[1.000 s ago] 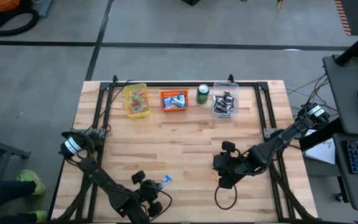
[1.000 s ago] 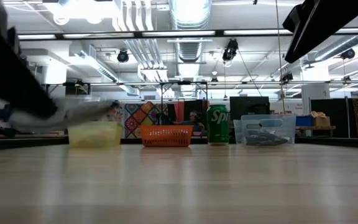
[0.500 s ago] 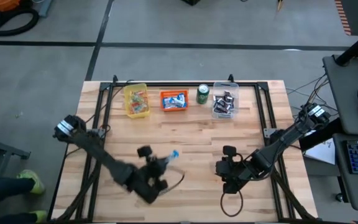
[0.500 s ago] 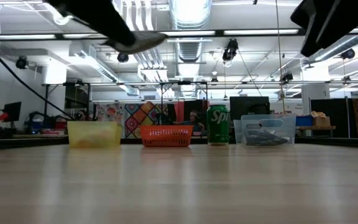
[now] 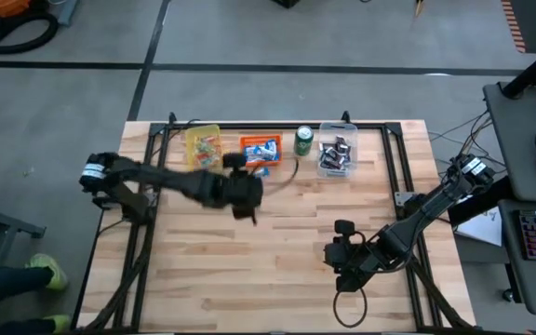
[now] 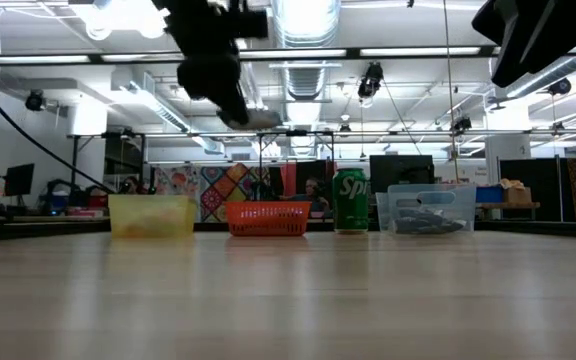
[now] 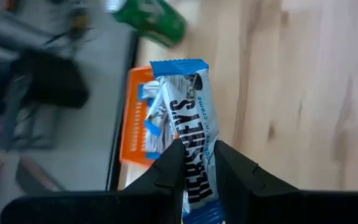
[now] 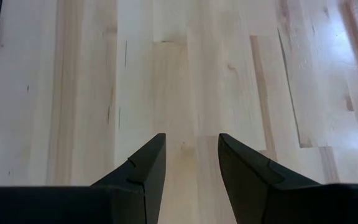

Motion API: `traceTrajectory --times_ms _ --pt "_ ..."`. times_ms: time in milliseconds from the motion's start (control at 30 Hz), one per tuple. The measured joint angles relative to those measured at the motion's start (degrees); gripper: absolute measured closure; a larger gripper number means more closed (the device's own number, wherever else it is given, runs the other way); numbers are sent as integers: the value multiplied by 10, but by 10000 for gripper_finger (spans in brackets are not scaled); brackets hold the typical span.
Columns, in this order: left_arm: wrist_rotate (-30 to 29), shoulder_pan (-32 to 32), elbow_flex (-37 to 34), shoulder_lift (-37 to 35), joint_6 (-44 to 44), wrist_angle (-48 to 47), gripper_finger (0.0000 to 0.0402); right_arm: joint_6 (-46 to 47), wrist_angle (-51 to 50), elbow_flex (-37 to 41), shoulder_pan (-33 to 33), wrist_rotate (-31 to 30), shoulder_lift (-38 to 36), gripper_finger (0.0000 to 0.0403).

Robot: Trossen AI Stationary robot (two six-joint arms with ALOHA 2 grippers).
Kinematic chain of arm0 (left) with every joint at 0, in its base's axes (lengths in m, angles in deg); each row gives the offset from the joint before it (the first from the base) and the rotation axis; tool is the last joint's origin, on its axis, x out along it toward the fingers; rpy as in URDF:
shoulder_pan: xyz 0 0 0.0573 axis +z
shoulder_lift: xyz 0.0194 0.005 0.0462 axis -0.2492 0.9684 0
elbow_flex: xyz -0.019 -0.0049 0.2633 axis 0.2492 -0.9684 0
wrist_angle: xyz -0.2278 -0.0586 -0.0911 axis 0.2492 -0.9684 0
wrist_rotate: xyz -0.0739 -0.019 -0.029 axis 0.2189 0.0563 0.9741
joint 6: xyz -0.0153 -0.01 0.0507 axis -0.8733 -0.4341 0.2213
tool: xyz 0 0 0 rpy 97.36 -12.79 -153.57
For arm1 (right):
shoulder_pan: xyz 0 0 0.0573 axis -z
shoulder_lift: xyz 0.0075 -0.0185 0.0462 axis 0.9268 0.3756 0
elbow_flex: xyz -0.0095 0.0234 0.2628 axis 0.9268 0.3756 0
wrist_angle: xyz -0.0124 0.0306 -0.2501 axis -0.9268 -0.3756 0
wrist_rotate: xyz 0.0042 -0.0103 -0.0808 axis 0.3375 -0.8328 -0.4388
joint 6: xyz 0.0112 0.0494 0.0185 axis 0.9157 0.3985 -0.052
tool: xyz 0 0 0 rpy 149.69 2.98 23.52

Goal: Organize candy in baskets
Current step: Put the white chocolate into the orange bin

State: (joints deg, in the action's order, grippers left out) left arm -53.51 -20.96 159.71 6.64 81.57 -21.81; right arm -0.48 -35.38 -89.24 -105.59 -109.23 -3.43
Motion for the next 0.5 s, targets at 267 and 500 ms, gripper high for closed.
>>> traceTrajectory --times_ms 267,500 --pt "294 212 -32 4 318 130 352 1 2 0 0 -4 0 266" --pt "446 362 -23 29 379 155 352 2 6 0 2 -19 0 266"
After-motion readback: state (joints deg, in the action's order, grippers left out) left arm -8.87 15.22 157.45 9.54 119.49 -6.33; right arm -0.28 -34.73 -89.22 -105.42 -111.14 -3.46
